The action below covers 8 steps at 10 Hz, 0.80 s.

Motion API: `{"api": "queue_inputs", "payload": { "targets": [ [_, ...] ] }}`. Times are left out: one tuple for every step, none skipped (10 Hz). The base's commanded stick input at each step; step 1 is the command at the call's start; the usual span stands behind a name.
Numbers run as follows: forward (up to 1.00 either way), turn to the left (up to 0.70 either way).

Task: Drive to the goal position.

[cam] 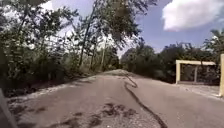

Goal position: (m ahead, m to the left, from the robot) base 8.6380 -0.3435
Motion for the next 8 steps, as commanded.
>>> {"api": "queue_inputs", "payload": {
  "targets": [
    [0.5,0.0],
    [0.5,0.0],
    [0.5,0.0],
    [0.5,0.0],
    [0.5,0.0],
    [0.5,0.0],
    [0.5,0.0],
    [0.5,0.0]
  ]
}}
